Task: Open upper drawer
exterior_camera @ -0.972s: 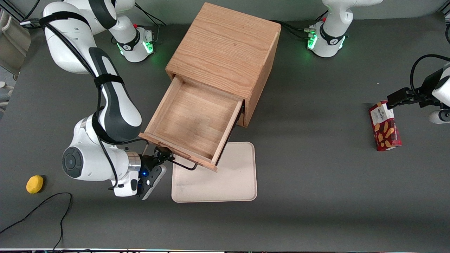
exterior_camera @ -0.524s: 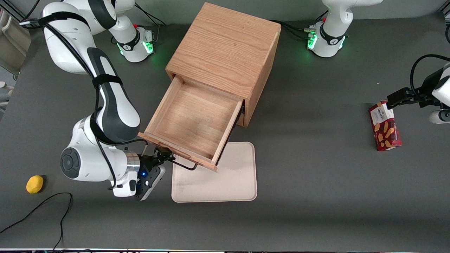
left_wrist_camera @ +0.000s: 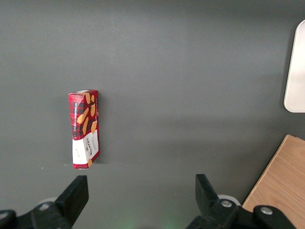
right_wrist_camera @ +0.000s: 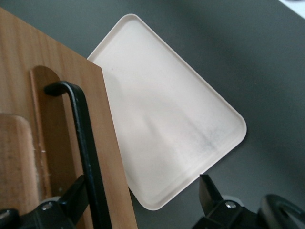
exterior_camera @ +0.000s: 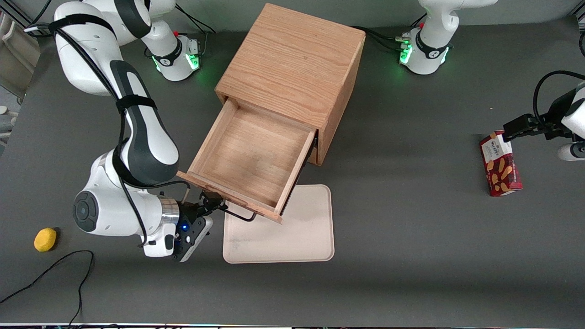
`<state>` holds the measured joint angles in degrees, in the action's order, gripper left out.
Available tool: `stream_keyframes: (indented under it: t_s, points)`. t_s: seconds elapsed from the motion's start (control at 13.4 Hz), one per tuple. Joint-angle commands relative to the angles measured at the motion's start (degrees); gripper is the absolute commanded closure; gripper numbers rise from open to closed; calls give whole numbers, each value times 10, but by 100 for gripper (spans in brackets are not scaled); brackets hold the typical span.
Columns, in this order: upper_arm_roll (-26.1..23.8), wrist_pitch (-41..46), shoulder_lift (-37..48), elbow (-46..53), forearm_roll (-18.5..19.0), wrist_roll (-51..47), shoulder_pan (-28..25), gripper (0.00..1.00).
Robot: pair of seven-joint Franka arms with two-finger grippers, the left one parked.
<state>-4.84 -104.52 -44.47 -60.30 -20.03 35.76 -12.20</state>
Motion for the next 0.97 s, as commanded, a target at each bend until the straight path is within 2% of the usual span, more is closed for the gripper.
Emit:
stream_keyframes:
  t_s: [0.0, 0.22, 0.52, 0.6, 0.67, 0.82, 0.9]
  points:
    - [-3, 0, -7, 31, -10, -14, 8, 0]
    - [-4, 4, -1, 33, -17, -14, 16, 0]
    - [5, 54, 38, 33, -9, -13, 28, 0]
    - [2, 67, 49, 33, -8, -13, 45, 0]
    - [1, 70, 64, 30, 3, -14, 56, 0]
    - [2, 93, 96, 7, 53, -17, 58, 0]
    - [16, 105, 124, -23, 94, -22, 55, 0]
